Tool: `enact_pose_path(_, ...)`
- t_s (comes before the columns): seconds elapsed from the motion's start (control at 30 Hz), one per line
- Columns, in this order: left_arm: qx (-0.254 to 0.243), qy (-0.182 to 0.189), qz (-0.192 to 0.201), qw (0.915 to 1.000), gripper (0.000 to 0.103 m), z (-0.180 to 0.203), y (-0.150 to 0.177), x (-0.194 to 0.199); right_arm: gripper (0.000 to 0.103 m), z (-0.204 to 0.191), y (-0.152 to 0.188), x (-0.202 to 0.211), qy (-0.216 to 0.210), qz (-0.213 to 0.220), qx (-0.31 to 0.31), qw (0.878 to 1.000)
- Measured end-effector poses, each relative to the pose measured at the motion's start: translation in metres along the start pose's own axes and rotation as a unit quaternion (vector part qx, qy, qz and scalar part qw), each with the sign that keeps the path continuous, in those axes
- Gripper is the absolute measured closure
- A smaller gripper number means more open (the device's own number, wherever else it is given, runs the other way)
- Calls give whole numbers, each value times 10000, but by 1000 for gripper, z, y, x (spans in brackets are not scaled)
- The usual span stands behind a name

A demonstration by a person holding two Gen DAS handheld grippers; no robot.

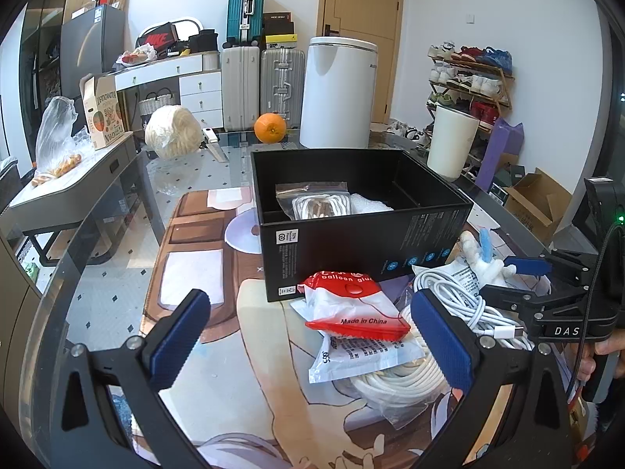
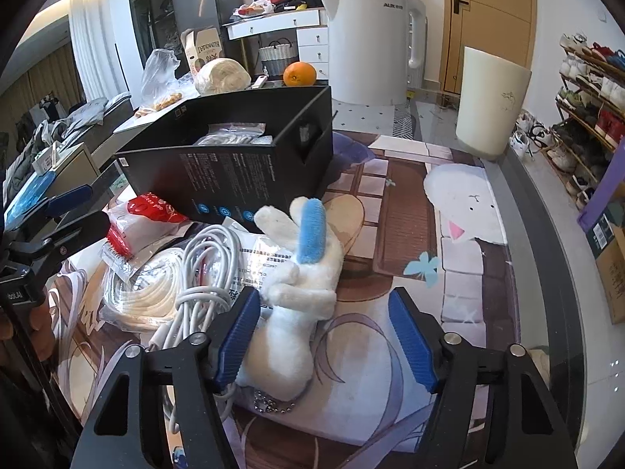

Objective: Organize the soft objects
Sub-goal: 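Grasp the white plush bunny with the right gripper while the left grasps the red packet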

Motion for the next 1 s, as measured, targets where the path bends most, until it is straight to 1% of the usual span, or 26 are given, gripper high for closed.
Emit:
enact_pose_path(0.07,-2,10,-6,10000,0,0,1,0,42,-3,0,0,-83,-2,27,10000)
enact_pose_path(0.13,-7,3,-28,10000,0,1,1,0,51,-6,0,2,-129,24,53,9999)
enact_pose_path(0.17,-11,12,-51,10000,0,1,2,-1,53,-7,0,3,-142,39,67,9999)
enact_pose_path(0.23,-27,42,-122,9999,0,2,5,-3,64,-9,0,5,-180,74,104,9998)
enact_pose_path(0.3,-2,-38,-61,10000,0,0,5,0,65,-9,-1,6,-181,93,111,9997)
enact_pose_path(0.37,106,66,33,9999,0,-3,4,3,66,-9,0,7,-200,113,122,9997)
enact_pose_path(0.53,228,70,-38,9997,0,-9,5,1,67,-8,-3,13,-218,224,113,9994)
enact_pose_path(0.7,31,41,-128,9999,0,-2,5,-2,68,-6,-7,18,-233,294,56,9993)
enact_pose_path(0.9,-216,-94,-393,9989,0,5,1,-13,68,-3,-10,23,-234,348,12,9991)
enact_pose_path(1.0,-300,-62,-542,9981,4,8,-1,-20,68,-2,-10,23,-233,365,10,9991)
Point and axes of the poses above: each gripper's, at about its wrist camera, not at the fingertips, and x roughly against the way its jaws point, z to its right, y to its underside, the point moved 8 cm from there along -x, roughly the way its jaws point, and after that the axes turned 9 degrees about y, right-handed, at the moved point
